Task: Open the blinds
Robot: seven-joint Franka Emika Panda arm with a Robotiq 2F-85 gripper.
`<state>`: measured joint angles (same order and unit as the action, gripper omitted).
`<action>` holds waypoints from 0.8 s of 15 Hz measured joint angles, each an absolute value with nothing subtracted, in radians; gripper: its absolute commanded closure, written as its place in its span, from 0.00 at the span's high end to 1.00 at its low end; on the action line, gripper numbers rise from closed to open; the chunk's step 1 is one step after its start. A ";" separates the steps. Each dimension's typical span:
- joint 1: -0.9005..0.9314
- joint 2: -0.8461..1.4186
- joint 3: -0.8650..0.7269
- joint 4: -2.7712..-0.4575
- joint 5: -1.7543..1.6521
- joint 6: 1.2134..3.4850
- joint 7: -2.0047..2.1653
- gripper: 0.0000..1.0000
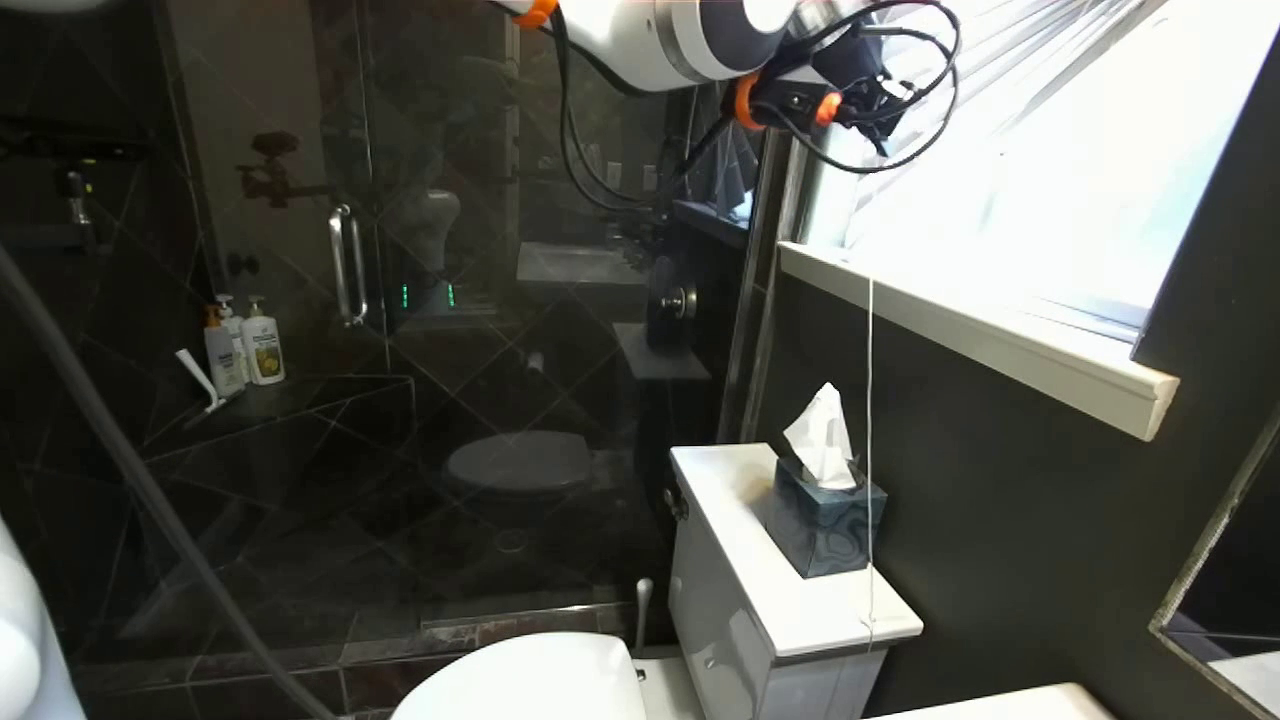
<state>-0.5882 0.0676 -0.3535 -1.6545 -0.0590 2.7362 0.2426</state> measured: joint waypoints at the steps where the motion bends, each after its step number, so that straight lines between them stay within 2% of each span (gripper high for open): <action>1: -0.563 0.045 -0.349 -1.676 -0.038 2.722 0.212 0.00; 6: -0.471 -0.047 -0.350 -1.745 -0.017 2.599 0.142 0.00; 12: -0.372 -0.128 -0.356 -1.829 0.275 2.597 -0.048 0.01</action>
<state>-0.3723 -0.1285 -0.3557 -1.8290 0.2751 2.5970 -0.0481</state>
